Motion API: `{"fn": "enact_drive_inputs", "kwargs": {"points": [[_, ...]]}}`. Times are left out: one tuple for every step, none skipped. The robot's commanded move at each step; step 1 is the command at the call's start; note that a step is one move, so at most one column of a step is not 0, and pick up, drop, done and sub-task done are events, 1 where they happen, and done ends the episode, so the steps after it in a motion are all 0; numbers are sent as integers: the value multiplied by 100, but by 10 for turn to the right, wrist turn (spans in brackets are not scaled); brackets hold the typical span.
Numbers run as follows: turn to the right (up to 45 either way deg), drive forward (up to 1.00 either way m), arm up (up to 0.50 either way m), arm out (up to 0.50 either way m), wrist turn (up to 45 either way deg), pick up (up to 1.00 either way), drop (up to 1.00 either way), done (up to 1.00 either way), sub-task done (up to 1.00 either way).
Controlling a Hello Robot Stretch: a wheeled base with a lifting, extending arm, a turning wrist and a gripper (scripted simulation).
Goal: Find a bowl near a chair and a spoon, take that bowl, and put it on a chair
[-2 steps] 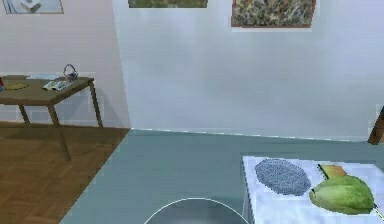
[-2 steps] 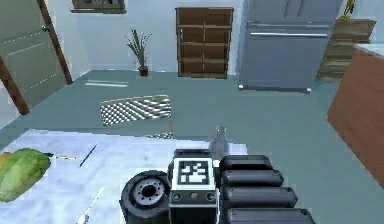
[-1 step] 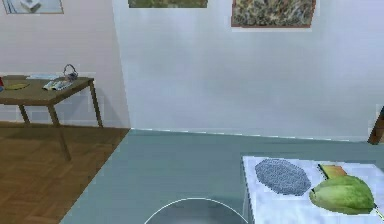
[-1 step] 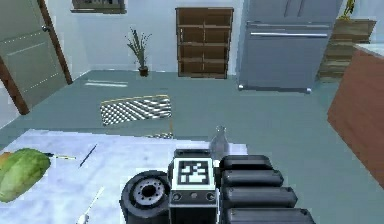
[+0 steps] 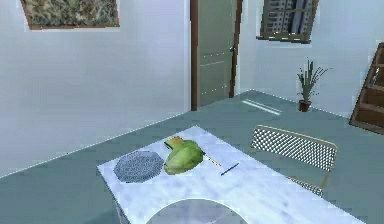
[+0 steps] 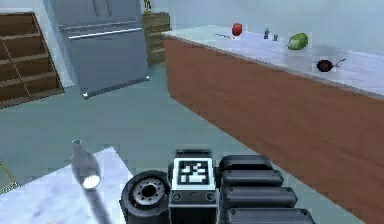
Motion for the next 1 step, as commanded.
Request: {"fn": "enact_drive_inputs", "kwargs": {"points": [[450, 0, 0, 0, 0, 0, 0, 0, 0]]}}
